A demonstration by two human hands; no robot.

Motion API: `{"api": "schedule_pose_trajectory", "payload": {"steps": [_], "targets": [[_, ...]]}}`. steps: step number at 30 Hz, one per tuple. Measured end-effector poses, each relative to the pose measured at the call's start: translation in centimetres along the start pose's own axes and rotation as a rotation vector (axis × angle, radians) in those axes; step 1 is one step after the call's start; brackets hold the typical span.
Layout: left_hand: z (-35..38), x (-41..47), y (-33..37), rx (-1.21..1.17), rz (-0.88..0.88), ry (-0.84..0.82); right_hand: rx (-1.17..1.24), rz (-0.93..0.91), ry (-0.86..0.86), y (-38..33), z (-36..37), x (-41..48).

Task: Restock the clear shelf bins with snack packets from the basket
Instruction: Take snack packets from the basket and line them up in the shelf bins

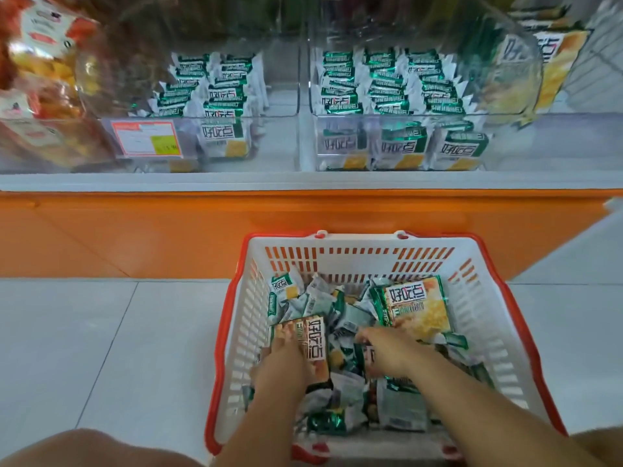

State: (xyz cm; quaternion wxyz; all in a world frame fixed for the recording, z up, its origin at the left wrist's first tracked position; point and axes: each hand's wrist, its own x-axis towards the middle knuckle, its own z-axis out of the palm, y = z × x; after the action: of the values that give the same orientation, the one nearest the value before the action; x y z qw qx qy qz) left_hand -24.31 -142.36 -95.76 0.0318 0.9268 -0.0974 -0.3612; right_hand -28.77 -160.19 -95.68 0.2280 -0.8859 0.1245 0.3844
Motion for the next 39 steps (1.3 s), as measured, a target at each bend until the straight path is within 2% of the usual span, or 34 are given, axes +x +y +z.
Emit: {"api": "schedule_pose_trajectory", "payload": {"steps": [3, 5, 11, 13, 17, 20, 23, 26, 30, 32, 35, 36, 39], "targets": [[-0.4, 0.4, 0.1, 0.029, -0.027, 0.054, 0.018, 0.003, 0.023, -0.1, -0.5, -0.1], [-0.9, 0.6, 0.0, -0.076, -0.016, 0.058, 0.077, -0.014, 0.056, -0.4, -1.2, -0.4], [-9.0, -2.0, 2.0, -0.817, 0.204, 0.057, 0.355, -0.194, 0.312, -3.9, -7.1, -2.7], [-12.3, -3.6, 2.5, -1.086, 0.216, -0.01, 0.501, -0.273, 0.366, -5.6, -9.4, -4.4], [-17.3, -6.6, 2.0, -1.298, 0.325, -0.007, 0.727, -0.402, 0.456, -8.2, -13.0, -8.2], [-20.2, -9.1, 1.2, -1.323, 0.444, 0.019, 0.826, -0.472, 0.457, -9.9, -14.5, -10.9], [-22.0, -10.9, 0.6, -1.217, 0.565, 0.105, 0.84, -0.507, 0.501, -11.3, -15.3, -13.1], [-22.5, -11.9, 0.5, -1.322, 0.627, 0.159, 0.719, -0.556, 0.524, -13.1, -15.4, -14.7], [-22.9, -12.2, 0.7, -1.537, 0.629, 0.034, 0.478, -0.603, 0.643, -15.0, -15.2, -15.0], [-23.5, -12.1, 0.4, -1.522, 0.635, 0.014, 0.602, -0.615, 0.656, -15.2, -15.9, -14.8], [-24.5, -11.2, -0.7, -1.396, 0.639, 0.14, 1.09, -0.546, 0.456, -15.5, -17.1, -14.9], [-24.8, -10.9, -1.1, -1.313, 0.663, 0.2, 1.184, -0.544, 0.39, -15.5, -17.5, -14.9], [-25.3, -10.4, -1.8, -1.18, 0.758, 0.212, 1.226, -0.564, 0.258, -15.8, -18.2, -14.8]]}}
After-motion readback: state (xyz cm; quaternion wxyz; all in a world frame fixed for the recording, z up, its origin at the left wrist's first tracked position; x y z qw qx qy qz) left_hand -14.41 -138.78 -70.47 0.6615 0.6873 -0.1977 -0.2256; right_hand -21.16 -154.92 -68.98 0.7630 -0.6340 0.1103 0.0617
